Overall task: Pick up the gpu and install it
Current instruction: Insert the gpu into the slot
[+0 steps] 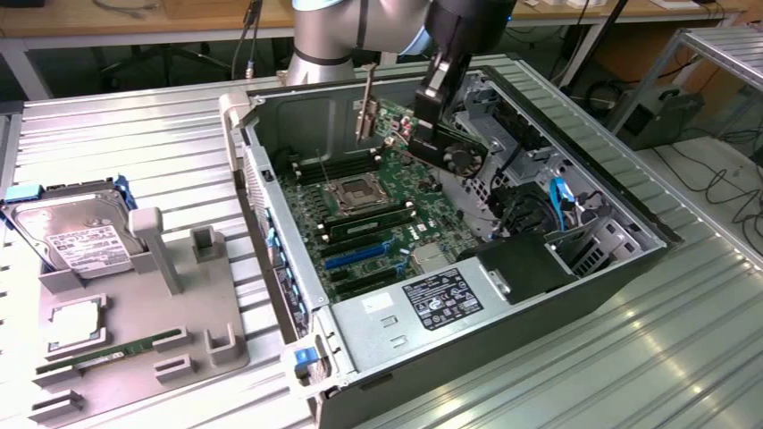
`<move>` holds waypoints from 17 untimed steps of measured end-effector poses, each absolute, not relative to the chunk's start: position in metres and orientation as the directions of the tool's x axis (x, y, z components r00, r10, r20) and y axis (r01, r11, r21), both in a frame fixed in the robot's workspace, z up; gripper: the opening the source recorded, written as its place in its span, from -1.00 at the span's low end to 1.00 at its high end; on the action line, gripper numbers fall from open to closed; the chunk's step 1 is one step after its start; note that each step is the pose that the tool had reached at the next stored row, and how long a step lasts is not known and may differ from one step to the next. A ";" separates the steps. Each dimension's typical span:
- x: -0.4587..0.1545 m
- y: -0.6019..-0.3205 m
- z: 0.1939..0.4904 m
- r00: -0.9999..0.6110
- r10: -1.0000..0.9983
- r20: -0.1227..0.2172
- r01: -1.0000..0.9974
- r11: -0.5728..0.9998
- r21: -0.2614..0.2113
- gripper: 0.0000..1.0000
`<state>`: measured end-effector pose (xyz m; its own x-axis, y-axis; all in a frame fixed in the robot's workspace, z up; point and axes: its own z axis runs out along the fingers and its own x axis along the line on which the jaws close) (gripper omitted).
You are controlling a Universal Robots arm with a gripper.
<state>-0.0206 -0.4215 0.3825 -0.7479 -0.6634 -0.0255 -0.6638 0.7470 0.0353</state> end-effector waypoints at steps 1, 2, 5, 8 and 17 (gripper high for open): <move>-0.021 -0.421 0.382 -0.744 -0.668 -0.025 -0.669 0.743 0.035 -0.47; -0.021 -0.421 0.382 -0.740 -0.673 -0.025 -0.673 0.739 0.035 -0.47; -0.021 -0.421 0.382 -0.726 -0.687 -0.026 -0.688 0.725 0.035 -0.47; -0.021 -0.422 0.382 -0.712 -0.702 -0.026 -0.702 0.711 0.035 -0.47; -0.021 -0.421 0.382 -0.662 -0.749 -0.025 -0.749 0.661 0.035 -0.47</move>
